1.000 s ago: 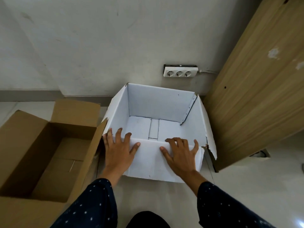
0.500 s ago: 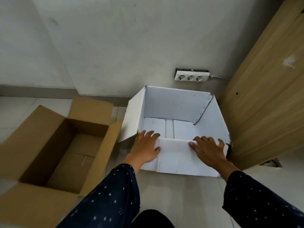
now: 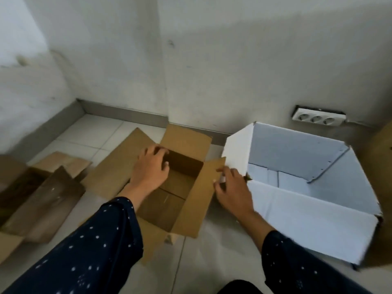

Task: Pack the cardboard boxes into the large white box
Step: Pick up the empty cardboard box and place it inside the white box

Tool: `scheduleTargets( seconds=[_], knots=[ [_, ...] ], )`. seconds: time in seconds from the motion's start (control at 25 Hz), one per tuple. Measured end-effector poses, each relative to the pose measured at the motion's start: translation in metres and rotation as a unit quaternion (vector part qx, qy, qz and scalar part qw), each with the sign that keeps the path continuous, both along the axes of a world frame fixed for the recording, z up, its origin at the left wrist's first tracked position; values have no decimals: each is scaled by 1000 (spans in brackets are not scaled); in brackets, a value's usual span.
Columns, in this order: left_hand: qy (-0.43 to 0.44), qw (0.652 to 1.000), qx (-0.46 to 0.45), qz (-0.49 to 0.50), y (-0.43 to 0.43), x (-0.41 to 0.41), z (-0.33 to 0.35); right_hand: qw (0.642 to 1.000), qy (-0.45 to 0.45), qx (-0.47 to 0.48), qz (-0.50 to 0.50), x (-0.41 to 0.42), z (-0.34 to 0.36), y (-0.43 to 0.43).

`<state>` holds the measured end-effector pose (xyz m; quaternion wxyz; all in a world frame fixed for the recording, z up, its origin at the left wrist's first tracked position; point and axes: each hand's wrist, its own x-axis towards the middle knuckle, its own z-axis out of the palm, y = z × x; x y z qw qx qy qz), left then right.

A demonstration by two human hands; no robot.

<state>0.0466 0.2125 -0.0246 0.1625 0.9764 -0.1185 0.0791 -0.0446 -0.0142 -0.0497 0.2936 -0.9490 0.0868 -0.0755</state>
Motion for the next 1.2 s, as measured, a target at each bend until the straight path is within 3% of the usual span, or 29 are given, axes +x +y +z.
scheduleTargets(
  seconds=[0.12, 0.2, 0.4, 0.56, 0.72, 0.8, 0.88, 0.96, 1.04, 1.12, 1.2],
  knots=[
    [35, 991, 83, 97, 74, 12, -23, 981, 121, 103, -109, -14, -33, 70],
    [75, 980, 101, 156, 114, 25, -40, 968, 147, 147, -139, -12, -51, 98],
    [188, 960, -9, 205, 176, 59, -72, 983, 113, 87, -118, 18, -67, 110],
    [205, 951, -76, 217, 196, 61, -85, 993, 111, 34, -35, 78, -53, 95],
    [230, 885, -239, 328, 189, 41, -96, 988, 125, -64, 57, 151, -26, 87],
    [235, 836, -322, 378, 165, 29, -102, 987, 91, -125, 43, 160, -23, 92],
    [256, 790, -377, 409, 137, 23, -104, 992, 35, -123, 7, 140, -31, 105],
    [257, 763, -422, 417, 118, 29, -99, 995, 1, -68, -69, 100, -50, 123],
    [215, 751, -462, 420, 119, 47, -91, 975, 26, 49, -215, 57, -74, 146],
    [181, 744, -494, 413, 129, 63, -88, 903, 63, 280, -319, 34, -89, 166],
    [183, 747, -499, 400, 137, 64, -92, 863, 67, 429, -258, 32, -96, 174]
  ],
)
